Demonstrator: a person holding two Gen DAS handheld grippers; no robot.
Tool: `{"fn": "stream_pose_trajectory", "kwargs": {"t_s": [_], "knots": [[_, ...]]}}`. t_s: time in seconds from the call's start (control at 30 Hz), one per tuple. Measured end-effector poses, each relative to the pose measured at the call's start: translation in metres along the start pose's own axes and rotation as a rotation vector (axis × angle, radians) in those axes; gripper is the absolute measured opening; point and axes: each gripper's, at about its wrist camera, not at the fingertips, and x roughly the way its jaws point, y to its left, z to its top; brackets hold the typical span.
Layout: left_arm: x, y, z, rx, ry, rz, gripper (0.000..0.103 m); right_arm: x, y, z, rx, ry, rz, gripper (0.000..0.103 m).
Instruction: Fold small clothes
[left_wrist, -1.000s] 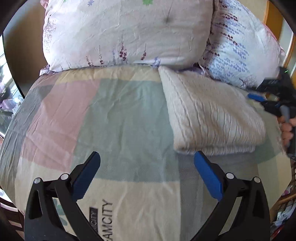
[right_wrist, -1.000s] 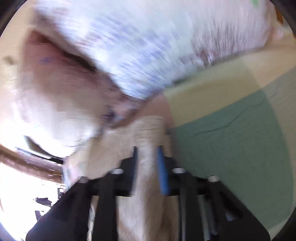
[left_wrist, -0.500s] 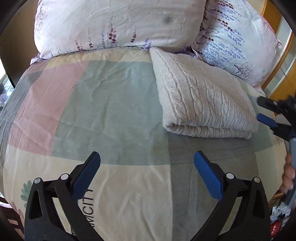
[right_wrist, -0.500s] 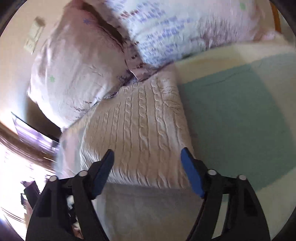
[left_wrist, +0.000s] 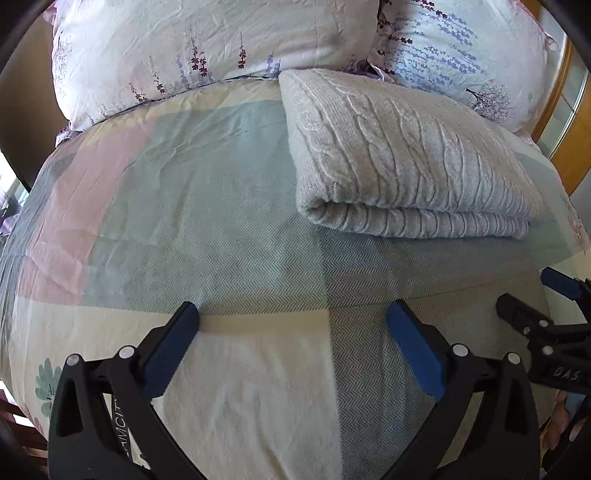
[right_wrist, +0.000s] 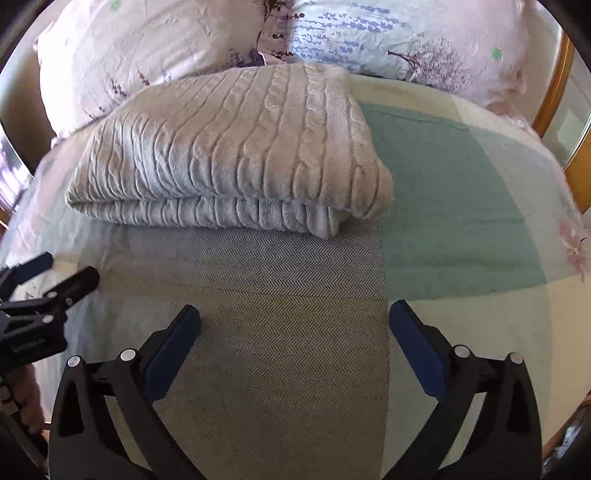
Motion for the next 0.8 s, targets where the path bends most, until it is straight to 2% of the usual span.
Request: {"fn": "stream_pose_trajectory", "kwargs": {"t_s": [0.17, 0.8], "knots": [[0.0003, -0.0012, -0.0002, 0.002, 0.003, 0.004, 0.101, -0.0059, 0.0003, -0.0064, 0.064, -0.038, -0.031, 0.102], [0.0015, -0.0008, 0.002, 0.013, 0.025, -0.001, 0.101, -0.0079, -0.001, -0.0093, 0.057, -0.056, -0.036, 0.102]]}}
